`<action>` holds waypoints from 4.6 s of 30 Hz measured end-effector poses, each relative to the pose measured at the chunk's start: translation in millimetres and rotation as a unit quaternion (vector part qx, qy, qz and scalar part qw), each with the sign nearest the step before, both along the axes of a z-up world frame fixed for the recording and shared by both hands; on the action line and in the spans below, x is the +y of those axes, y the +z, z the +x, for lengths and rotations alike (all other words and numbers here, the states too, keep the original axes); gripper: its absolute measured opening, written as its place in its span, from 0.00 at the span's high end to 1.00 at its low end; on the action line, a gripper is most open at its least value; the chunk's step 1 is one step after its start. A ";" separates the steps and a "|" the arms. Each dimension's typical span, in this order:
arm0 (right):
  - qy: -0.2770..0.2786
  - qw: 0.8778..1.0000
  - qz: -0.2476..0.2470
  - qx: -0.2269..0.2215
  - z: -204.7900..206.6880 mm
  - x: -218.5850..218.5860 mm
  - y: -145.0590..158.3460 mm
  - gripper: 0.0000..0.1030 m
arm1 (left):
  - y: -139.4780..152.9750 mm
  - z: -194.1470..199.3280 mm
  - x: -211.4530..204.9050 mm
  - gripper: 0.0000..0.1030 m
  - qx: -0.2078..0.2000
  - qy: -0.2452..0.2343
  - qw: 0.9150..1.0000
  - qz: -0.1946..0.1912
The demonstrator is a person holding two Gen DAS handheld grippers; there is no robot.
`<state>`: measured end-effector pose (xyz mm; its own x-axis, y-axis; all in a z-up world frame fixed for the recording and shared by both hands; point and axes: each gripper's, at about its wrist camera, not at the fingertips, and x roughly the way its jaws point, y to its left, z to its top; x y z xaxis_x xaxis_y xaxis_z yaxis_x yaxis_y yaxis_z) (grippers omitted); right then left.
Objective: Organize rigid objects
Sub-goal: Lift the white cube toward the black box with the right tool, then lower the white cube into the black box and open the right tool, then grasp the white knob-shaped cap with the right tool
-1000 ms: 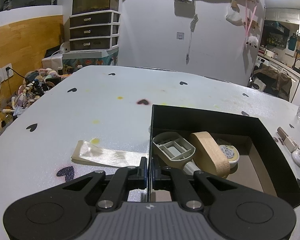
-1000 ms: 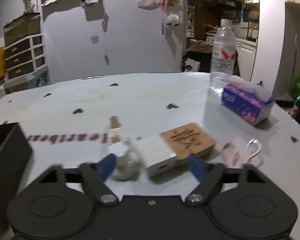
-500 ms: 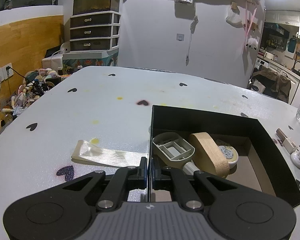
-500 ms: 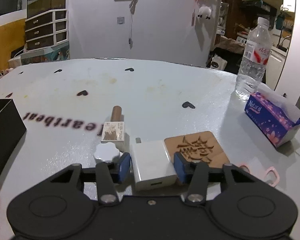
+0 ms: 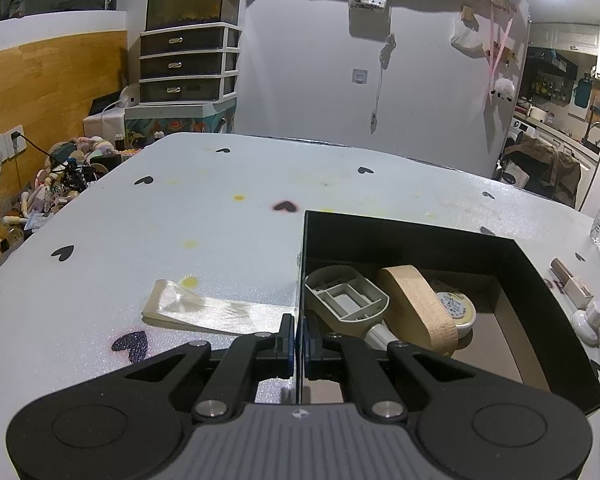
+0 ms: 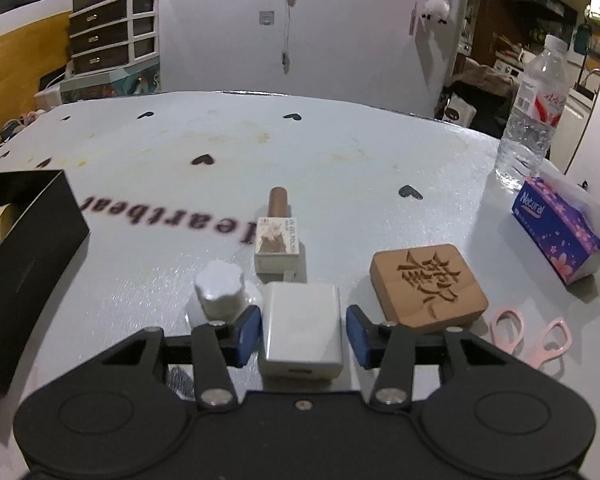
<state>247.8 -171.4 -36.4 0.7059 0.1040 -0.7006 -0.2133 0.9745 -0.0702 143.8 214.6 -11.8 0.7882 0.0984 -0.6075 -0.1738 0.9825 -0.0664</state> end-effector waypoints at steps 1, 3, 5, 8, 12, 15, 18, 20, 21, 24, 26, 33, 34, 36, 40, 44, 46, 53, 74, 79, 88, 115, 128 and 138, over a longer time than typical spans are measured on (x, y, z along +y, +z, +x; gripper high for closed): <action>0.001 1.000 -0.002 0.004 4.1 0.9 0.2 0.53 | -0.1 0.1 0.4 0.96 0.000 0.000 1.000 -0.001; 0.003 1.000 -0.007 0.015 11.4 2.6 -0.3 0.53 | -0.3 -0.2 0.4 0.96 0.000 0.000 1.000 -0.002; 0.003 1.000 -0.010 0.024 17.1 4.1 0.5 0.53 | -0.7 -0.4 0.4 0.96 0.000 0.000 1.000 -0.003; 0.004 0.999 -0.013 0.045 26.8 5.1 3.5 0.53 | -0.9 -0.5 0.5 0.96 0.000 0.000 1.000 -0.003; -0.001 0.997 -0.027 0.071 38.7 4.8 4.8 0.47 | -1.1 -0.5 0.2 0.96 -0.001 0.001 1.000 -0.003; 0.006 0.996 -0.029 0.082 44.5 5.2 4.9 0.49 | -0.8 -0.5 0.6 0.96 -0.001 0.000 1.000 -0.004; 0.014 0.995 -0.023 0.094 47.2 5.8 4.2 0.54 | -0.7 -0.3 0.1 0.96 -0.001 0.000 1.000 -0.005; 0.019 0.995 -0.027 0.091 44.2 7.3 6.0 0.54 | -0.7 -0.5 0.5 0.96 -0.001 0.000 1.000 -0.005; 0.022 0.996 -0.027 0.086 40.5 8.0 8.8 0.55 | -0.7 -0.5 0.5 0.96 -0.001 0.000 1.000 -0.005; 0.032 0.998 -0.006 0.057 27.8 8.4 25.4 0.55 | -0.7 -0.4 0.4 0.95 -0.002 0.000 1.000 -0.006; 0.037 0.999 0.011 0.036 18.1 8.7 39.2 0.56 | -0.4 -0.4 0.0 0.95 -0.002 -0.001 1.000 -0.007; 0.074 0.996 0.027 -0.038 -0.3 29.1 80.7 0.56 | -0.2 -0.2 -0.4 0.95 -0.003 -0.001 1.000 -0.006; 0.083 0.995 0.028 -0.042 -0.6 33.7 84.4 0.56 | -0.3 -0.3 0.0 0.95 -0.002 -0.001 1.000 -0.007; 0.109 0.992 0.032 -0.050 -2.9 46.4 91.1 0.56 | -0.4 -0.5 0.1 0.95 -0.002 -0.001 1.000 -0.007; 0.176 0.982 0.046 -0.057 -10.3 75.7 103.4 0.56 | -0.4 -0.5 0.1 0.95 -0.003 0.000 1.000 -0.007; 0.265 0.962 0.050 -0.051 -15.0 110.5 111.6 0.56 | -0.5 -0.3 0.4 0.95 -0.003 -0.001 1.000 -0.007; 0.309 0.949 0.044 -0.039 -14.7 127.1 111.8 0.56 | 0.1 0.6 0.0 0.95 -0.002 -0.002 1.000 -0.006; 0.424 0.905 -0.041 0.005 -10.9 177.8 93.0 0.56 | 0.3 0.8 -0.2 0.96 -0.002 -0.002 1.000 -0.007; 0.476 0.858 -0.193 -0.003 17.2 212.2 68.6 0.46 | -1.9 -0.3 2.4 0.95 -0.005 -0.008 1.000 -0.011; 0.478 0.861 -0.171 0.004 10.7 207.4 77.3 0.42 | -2.2 0.0 2.7 0.95 -0.005 -0.007 1.000 -0.010; 0.477 0.870 -0.120 0.008 -15.9 196.3 89.9 0.28 | -2.4 0.1 2.6 0.95 -0.004 -0.007 1.000 -0.010; 0.153 0.981 0.060 -0.098 -44.9 86.2 47.8 0.00 | -3.9 0.0 4.2 0.95 -0.003 -0.007 1.000 -0.008; -0.012 0.992 0.065 -0.109 -37.5 55.8 2.3 0.03 | -3.8 -0.1 3.8 0.95 -0.003 -0.007 1.000 -0.008; -0.056 0.993 0.072 -0.079 -18.9 48.5 -14.6 0.51 | -3.9 0.4 3.4 0.95 -0.003 -0.007 1.000 -0.010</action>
